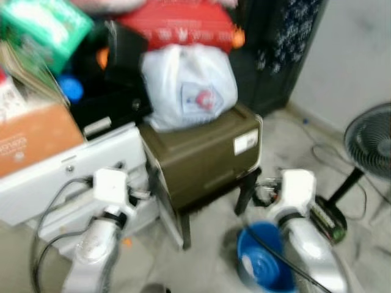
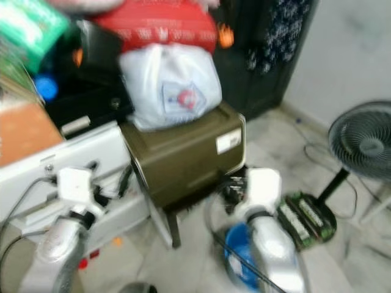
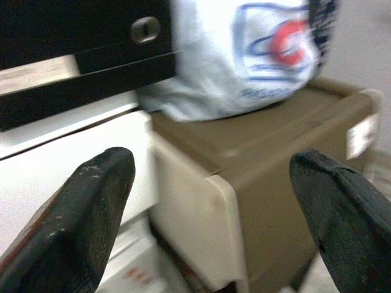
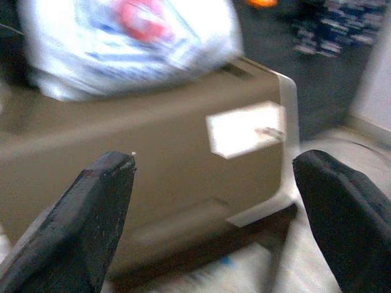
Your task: Clean up the room
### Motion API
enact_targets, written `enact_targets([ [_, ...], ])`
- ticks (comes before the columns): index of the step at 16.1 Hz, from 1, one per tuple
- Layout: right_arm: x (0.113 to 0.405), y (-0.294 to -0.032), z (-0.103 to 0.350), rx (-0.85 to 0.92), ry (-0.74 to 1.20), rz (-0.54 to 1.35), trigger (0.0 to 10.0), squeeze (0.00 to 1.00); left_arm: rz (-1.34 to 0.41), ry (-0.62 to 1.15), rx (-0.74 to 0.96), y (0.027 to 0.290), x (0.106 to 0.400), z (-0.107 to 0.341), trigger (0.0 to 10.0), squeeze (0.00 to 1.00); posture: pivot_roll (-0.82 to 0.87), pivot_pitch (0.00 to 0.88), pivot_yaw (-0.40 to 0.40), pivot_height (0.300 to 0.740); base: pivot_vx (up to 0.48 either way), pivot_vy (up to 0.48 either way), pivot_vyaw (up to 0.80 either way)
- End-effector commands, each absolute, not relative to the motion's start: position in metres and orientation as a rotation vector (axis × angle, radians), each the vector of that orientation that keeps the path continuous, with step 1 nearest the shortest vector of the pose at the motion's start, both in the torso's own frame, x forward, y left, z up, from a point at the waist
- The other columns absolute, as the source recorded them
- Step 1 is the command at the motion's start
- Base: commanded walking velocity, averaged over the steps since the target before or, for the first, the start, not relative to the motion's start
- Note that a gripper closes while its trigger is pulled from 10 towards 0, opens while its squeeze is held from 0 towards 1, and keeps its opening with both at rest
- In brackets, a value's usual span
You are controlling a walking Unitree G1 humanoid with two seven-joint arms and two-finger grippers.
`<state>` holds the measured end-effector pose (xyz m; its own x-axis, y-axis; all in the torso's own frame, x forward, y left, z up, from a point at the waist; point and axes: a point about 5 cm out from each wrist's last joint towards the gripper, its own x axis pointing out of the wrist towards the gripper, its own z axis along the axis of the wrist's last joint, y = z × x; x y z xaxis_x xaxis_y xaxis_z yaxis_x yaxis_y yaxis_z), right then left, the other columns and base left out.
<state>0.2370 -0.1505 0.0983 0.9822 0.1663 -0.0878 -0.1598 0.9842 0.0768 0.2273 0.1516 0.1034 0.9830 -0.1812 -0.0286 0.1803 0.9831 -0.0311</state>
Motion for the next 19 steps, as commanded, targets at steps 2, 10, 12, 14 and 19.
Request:
enact_targets([
  [2,0.237,-0.158,0.099,0.057,0.101,0.15,10.0,0.0,-0.19,0.026,-0.031,0.147,0.227,0.106,10.0,0.0,-0.02,0.016,0.018,0.74,0.0,0.0,0.8],
  [10,0.225,-0.167,0.093,0.038,0.132,0.156,10.0,0.0,-0.17,0.049,-0.006,0.159,0.214,0.103,10.0,0.0,-0.01,0.014,0.015,0.74,0.0,0.0,0.8],
  [12,0.22,-0.174,0.09,0.03,0.151,0.142,10.0,0.0,-0.153,0.065,0.004,0.166,0.209,0.1,10.0,0.0,-0.01,0.016,0.015,0.74,0.0,0.0,0.8],
  [14,0.221,-0.174,0.092,0.024,0.146,0.142,10.0,0.0,-0.145,0.073,0.003,0.169,0.207,0.099,10.0,0.0,-0.01,0.016,0.015,0.74,0.0,0.0,0.8],
  [19,0.223,-0.172,0.093,0.024,0.142,0.157,10.0,0.0,-0.142,0.073,0.002,0.168,0.207,0.1,10.0,0.0,-0.01,0.018,0.012,0.74,0.0,0.0,0.8],
])
